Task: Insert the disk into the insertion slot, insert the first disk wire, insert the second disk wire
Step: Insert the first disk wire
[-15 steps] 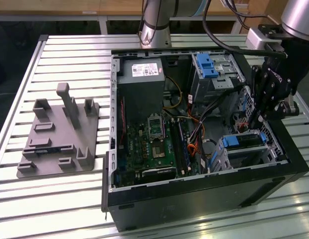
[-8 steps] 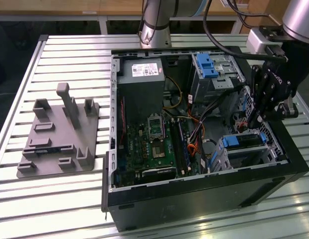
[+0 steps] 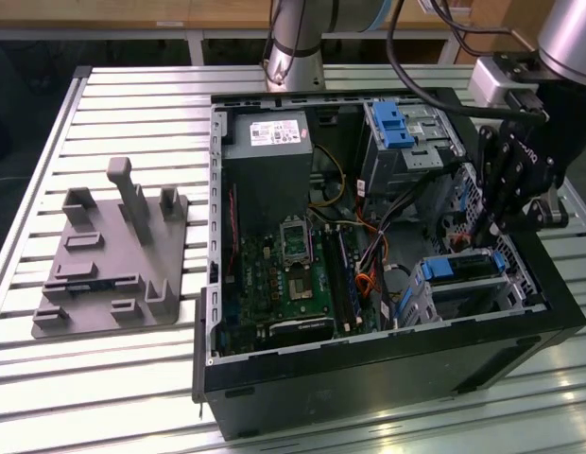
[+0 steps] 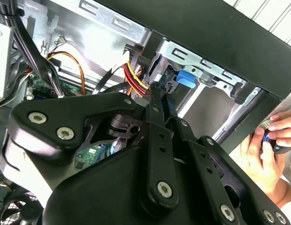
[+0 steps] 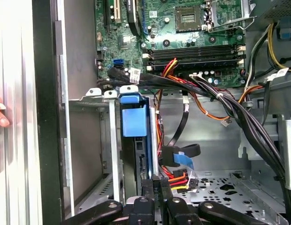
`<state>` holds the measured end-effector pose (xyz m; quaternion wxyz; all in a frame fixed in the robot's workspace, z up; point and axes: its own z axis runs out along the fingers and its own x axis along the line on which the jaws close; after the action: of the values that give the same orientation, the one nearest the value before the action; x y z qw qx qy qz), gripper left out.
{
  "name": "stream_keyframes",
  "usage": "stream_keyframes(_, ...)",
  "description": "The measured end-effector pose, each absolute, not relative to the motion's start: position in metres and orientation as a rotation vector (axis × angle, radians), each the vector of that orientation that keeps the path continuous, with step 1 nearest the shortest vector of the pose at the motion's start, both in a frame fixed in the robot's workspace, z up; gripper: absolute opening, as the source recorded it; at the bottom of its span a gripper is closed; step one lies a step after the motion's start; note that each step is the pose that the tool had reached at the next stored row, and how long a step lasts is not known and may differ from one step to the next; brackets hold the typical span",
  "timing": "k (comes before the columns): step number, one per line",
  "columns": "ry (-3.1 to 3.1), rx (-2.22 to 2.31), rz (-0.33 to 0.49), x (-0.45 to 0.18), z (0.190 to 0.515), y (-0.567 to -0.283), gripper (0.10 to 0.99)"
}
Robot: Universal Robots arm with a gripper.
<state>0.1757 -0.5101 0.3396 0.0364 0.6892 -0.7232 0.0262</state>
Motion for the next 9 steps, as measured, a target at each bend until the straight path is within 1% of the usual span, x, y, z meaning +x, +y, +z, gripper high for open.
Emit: stream_keyframes(9, -2.221, 2.117, 0.079, 0.1757, 0.3391, -0.5157, 0.173)
